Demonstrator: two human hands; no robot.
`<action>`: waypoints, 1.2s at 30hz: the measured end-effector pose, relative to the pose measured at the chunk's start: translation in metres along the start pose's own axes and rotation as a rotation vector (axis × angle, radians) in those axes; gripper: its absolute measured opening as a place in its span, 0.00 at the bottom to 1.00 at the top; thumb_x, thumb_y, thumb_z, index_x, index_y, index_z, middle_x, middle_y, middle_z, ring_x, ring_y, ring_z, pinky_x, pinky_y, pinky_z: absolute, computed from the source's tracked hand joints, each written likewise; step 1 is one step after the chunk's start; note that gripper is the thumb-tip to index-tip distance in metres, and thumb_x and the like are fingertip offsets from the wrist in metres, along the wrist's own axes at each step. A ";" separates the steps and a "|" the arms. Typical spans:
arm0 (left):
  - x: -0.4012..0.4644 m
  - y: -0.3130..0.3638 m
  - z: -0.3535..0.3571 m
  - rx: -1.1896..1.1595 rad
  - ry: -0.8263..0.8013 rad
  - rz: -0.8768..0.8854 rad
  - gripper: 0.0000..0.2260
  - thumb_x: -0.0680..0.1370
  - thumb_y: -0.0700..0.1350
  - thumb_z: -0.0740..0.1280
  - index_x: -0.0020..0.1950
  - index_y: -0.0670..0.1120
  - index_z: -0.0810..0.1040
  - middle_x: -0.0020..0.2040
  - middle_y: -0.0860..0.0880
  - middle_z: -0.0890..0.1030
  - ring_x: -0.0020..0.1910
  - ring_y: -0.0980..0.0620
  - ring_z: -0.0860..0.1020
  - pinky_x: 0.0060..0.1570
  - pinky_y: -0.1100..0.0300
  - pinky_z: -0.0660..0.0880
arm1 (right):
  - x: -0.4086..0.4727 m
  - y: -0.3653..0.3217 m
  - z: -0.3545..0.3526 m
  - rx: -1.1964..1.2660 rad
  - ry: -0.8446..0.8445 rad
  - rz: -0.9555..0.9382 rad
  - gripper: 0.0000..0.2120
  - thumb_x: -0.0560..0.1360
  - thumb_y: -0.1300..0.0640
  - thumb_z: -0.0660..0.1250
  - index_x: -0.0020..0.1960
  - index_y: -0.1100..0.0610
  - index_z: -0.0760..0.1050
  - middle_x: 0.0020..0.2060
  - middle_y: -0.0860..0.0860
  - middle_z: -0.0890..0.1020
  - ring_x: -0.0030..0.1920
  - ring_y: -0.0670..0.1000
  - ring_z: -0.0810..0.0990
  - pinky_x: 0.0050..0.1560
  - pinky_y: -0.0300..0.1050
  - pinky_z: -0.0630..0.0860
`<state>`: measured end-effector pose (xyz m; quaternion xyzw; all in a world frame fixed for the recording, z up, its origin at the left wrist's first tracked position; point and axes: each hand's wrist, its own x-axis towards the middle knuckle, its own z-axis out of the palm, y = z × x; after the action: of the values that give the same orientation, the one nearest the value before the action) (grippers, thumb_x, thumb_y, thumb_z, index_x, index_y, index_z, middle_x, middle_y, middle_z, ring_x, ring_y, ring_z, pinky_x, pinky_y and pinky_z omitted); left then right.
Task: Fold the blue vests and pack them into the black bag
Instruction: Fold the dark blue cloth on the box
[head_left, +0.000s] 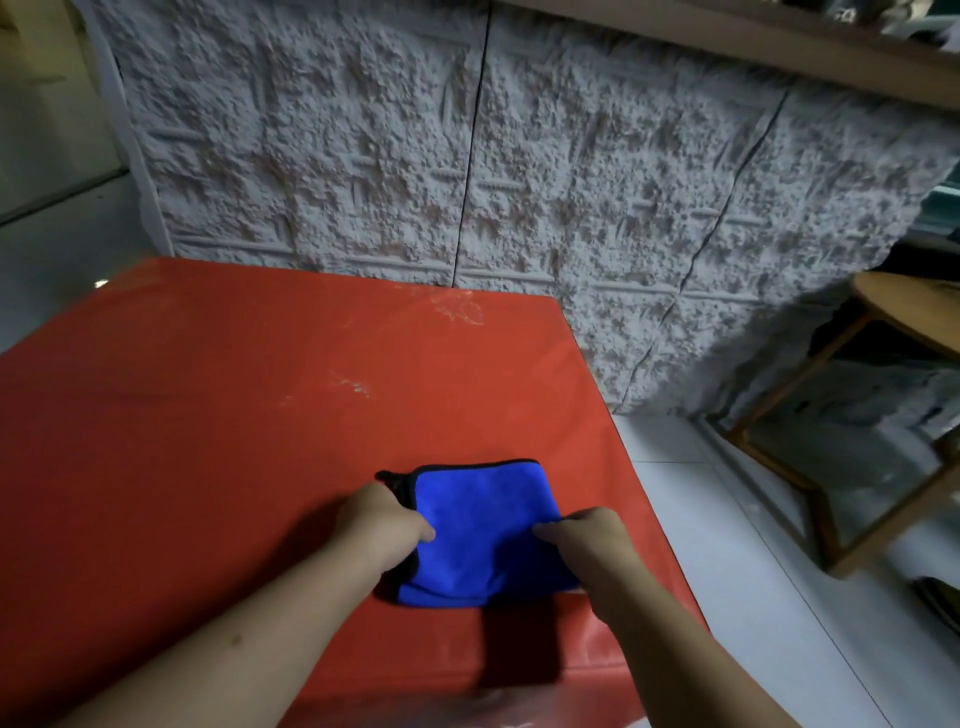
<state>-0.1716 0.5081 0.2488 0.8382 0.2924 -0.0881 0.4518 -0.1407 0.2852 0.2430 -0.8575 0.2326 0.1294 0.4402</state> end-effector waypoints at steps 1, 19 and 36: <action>0.000 0.001 0.003 -0.041 -0.012 -0.008 0.12 0.66 0.43 0.79 0.43 0.43 0.78 0.41 0.44 0.83 0.43 0.43 0.83 0.36 0.58 0.74 | -0.001 0.002 -0.004 -0.008 -0.009 0.004 0.14 0.67 0.57 0.78 0.42 0.68 0.81 0.30 0.55 0.76 0.31 0.54 0.72 0.32 0.44 0.67; -0.034 0.034 0.030 -0.983 -0.320 -0.040 0.14 0.81 0.37 0.58 0.62 0.37 0.79 0.54 0.35 0.84 0.44 0.43 0.84 0.40 0.55 0.81 | -0.076 -0.026 0.010 -0.287 0.004 -0.744 0.23 0.73 0.50 0.69 0.68 0.50 0.75 0.63 0.49 0.78 0.61 0.53 0.78 0.59 0.44 0.73; -0.110 0.114 0.060 -1.382 -0.502 0.094 0.13 0.82 0.40 0.63 0.65 0.40 0.78 0.57 0.42 0.85 0.55 0.47 0.85 0.57 0.51 0.79 | -0.071 -0.015 -0.099 0.786 -0.444 -0.105 0.16 0.74 0.57 0.72 0.61 0.60 0.81 0.52 0.55 0.86 0.49 0.54 0.84 0.55 0.55 0.81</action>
<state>-0.1890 0.3667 0.3396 0.3287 0.1330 -0.0534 0.9335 -0.1924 0.2324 0.3410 -0.5873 0.1202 0.1896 0.7776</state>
